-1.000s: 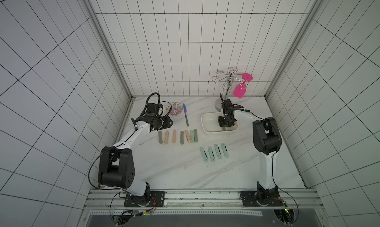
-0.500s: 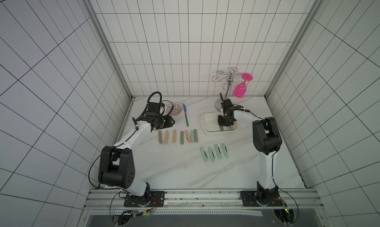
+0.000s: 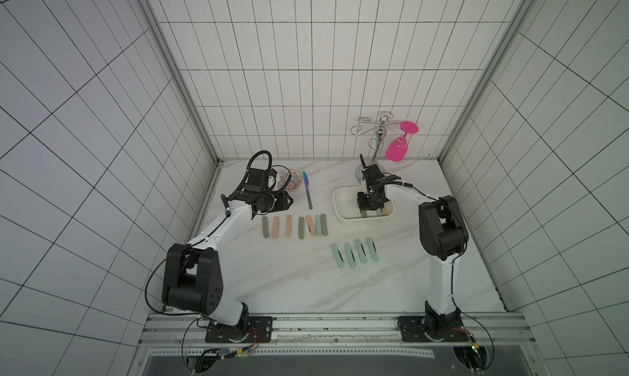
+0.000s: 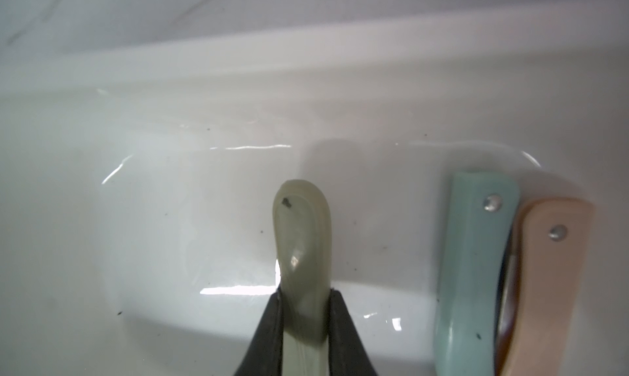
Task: Take the fruit knife out of the storage box
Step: Pick up the fruit knife from the storage box.
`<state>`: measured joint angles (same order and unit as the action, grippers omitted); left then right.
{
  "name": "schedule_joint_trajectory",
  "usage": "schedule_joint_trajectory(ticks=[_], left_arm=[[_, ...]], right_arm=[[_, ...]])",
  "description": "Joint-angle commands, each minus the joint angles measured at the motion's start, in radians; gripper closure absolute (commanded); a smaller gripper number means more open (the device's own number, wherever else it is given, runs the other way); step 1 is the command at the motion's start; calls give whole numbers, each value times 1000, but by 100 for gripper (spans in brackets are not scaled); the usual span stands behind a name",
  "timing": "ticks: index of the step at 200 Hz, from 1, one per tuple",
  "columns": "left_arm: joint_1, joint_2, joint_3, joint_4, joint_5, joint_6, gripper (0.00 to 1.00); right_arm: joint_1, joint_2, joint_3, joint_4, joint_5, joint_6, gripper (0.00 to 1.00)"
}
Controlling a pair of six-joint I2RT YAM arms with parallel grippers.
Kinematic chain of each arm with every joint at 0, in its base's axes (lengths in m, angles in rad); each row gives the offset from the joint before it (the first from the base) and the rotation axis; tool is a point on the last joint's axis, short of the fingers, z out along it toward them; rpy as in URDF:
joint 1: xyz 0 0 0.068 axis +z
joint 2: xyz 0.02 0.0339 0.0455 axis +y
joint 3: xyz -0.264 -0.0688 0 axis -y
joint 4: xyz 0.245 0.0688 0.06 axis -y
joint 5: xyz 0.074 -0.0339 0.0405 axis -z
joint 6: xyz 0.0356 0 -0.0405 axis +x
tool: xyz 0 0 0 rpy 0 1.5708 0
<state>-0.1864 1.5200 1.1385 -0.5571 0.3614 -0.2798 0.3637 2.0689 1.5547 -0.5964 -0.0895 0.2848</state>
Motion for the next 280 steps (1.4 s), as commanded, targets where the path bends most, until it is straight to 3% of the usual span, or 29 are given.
schedule_joint_trajectory(ticks=[1, 122, 192, 280], left_arm=[[-13, -33, 23, 21, 3, 14, 53], [-53, -102, -18, 38, -10, 8, 52], [-64, -142, -48, 54, -28, -13, 52], [-67, -150, -56, 66, -5, -24, 52]], right_arm=[[26, -79, -31, -23, -5, 10, 98], [125, -303, -46, -105, -59, 14, 98], [290, -425, -192, -131, -60, 47, 98], [468, -350, -295, -117, -130, 123, 98]])
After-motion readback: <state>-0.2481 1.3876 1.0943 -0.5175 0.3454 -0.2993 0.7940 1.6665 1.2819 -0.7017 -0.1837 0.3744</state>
